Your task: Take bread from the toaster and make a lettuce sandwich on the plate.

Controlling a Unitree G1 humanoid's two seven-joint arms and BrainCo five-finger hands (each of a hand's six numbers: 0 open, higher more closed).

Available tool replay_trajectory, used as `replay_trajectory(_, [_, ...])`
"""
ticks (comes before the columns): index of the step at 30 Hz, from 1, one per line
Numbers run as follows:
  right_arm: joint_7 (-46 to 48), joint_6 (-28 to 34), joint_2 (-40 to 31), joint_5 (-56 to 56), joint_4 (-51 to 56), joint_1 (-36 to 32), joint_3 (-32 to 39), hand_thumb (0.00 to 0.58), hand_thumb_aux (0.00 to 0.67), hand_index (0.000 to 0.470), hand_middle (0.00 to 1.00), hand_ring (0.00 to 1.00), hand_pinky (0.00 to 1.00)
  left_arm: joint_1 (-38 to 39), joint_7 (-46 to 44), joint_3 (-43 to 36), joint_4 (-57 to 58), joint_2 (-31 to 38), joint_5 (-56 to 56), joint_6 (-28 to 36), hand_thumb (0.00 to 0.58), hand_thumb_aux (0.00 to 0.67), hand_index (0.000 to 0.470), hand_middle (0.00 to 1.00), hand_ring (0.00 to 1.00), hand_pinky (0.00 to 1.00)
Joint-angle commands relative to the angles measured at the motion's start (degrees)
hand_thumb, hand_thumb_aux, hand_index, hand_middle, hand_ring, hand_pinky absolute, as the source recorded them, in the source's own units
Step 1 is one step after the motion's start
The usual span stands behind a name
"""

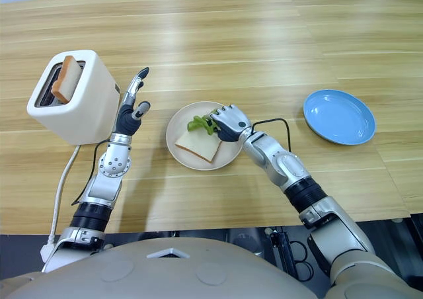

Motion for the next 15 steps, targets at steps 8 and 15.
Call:
replay_trajectory(8, [3.90,-0.97,2.70,1.26,-4.35,1.38,0.78,0.580,0.670,0.460,1.00,1.00,1.00,0.43,0.06,0.04,1.07,0.03,0.33,0.34,0.000,0.000,0.000,0.00,0.00,0.00])
replay_trajectory(15, [4.63,-0.17,4.21,1.50,-6.59,1.15,0.15,0.580,0.670,0.460,1.00,1.00,1.00,0.59,0.34,-0.23,1.32,-0.22,0.58,0.31,0.000,0.000,0.000,0.00,0.00,0.00])
